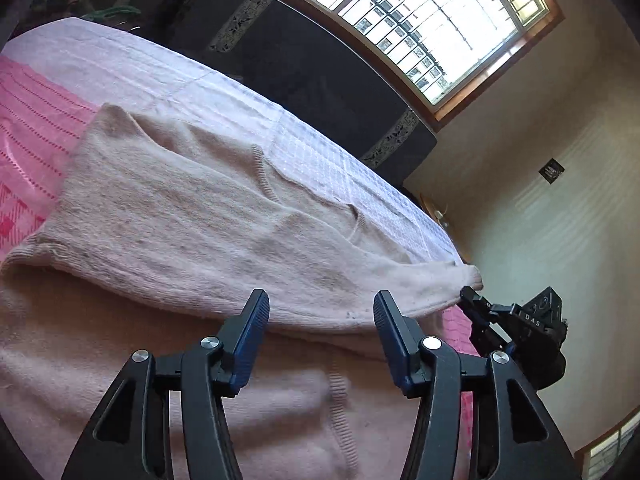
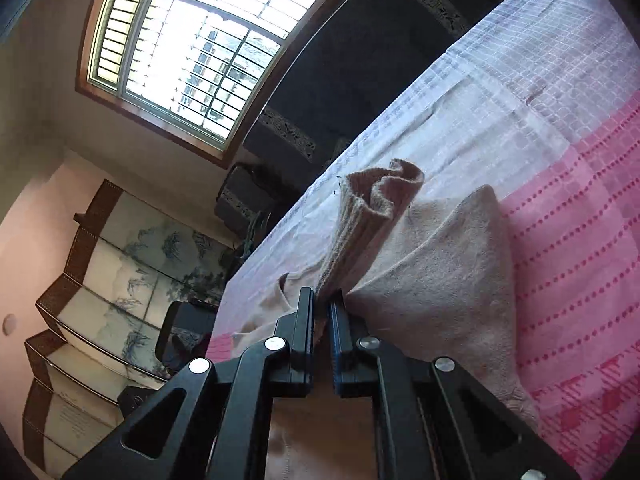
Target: Fold small clothes
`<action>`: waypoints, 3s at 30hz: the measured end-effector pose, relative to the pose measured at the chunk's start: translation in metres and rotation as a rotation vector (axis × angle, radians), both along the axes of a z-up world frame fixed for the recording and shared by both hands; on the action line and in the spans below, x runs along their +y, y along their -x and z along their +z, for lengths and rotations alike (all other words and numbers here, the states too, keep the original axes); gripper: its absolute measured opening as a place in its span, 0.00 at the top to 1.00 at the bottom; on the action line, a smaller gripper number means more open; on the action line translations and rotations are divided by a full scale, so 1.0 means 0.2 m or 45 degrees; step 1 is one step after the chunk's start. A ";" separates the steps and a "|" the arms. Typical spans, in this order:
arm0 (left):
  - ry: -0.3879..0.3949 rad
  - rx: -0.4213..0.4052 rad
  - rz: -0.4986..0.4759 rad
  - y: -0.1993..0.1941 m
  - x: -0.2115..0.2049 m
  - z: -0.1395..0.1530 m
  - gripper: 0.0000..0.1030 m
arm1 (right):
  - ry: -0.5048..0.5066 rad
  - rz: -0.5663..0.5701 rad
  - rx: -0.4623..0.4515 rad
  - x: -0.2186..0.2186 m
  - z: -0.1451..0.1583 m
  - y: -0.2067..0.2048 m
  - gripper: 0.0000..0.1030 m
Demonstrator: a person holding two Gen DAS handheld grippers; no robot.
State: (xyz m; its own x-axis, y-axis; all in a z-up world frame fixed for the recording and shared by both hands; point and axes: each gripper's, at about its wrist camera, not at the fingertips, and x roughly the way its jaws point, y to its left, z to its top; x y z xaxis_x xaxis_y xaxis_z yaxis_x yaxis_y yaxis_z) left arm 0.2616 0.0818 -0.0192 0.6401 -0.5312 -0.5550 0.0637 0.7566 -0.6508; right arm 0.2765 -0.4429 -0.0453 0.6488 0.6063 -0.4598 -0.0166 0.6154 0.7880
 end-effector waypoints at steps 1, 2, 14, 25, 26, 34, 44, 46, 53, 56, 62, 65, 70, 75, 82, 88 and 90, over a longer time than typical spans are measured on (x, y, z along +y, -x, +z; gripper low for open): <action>0.014 0.042 0.022 0.00 0.07 -0.04 0.47 | -0.014 -0.013 0.050 -0.02 -0.06 0.01 0.91; 0.033 0.081 0.042 0.00 0.14 -0.08 0.47 | -0.036 -0.024 0.097 -0.03 -0.13 0.04 0.91; -0.017 0.020 0.129 0.10 0.26 -0.18 0.46 | -0.285 -0.142 0.190 -0.10 -0.32 0.11 0.76; 0.034 0.013 0.267 0.14 0.36 -0.21 0.46 | 0.071 -0.157 0.174 -0.04 -0.28 0.14 0.96; 0.040 0.015 0.275 0.14 0.35 -0.20 0.46 | 0.115 -0.153 0.159 -0.03 -0.26 0.14 0.96; 0.056 0.055 0.288 0.04 0.38 -0.19 0.46 | 0.056 -0.108 0.104 -0.03 -0.27 0.15 0.91; 0.162 0.078 0.531 0.07 0.56 -0.29 0.80 | 0.020 -0.079 0.093 -0.01 -0.26 0.14 0.89; 0.048 0.051 0.554 0.08 0.52 -0.25 0.80 | 0.016 -0.079 0.105 -0.01 -0.27 0.14 0.89; -0.067 0.073 0.602 0.07 0.45 -0.22 0.80 | -0.078 -0.157 0.102 -0.09 -0.30 0.18 0.92; -0.101 0.083 0.616 0.07 0.44 -0.22 0.81 | -0.073 -0.178 0.122 -0.10 -0.31 0.18 0.96; -0.136 0.098 0.615 0.05 0.43 -0.22 0.81 | 0.051 -0.181 0.155 -0.05 -0.29 0.17 0.98; -0.100 0.094 0.605 0.05 0.44 -0.23 0.81 | 0.067 -0.185 0.157 -0.05 -0.29 0.17 0.98; -0.123 0.102 0.488 0.01 0.44 -0.21 0.77 | -0.023 -0.148 0.199 -0.09 -0.30 0.17 0.95; -0.191 0.018 0.369 0.18 0.41 -0.05 0.65 | -0.046 -0.164 0.147 -0.18 -0.16 0.47 0.72; -0.341 -0.248 0.111 0.67 0.34 0.17 0.44 | 0.076 0.064 -0.054 -0.26 -0.04 1.14 0.64; -0.356 -0.241 -0.003 1.05 0.32 0.09 0.44 | 0.179 0.094 -0.071 -0.29 -0.09 1.53 0.49; -0.359 -0.208 0.000 1.14 0.34 0.05 0.44 | 0.261 0.108 -0.048 -0.26 -0.12 1.56 0.49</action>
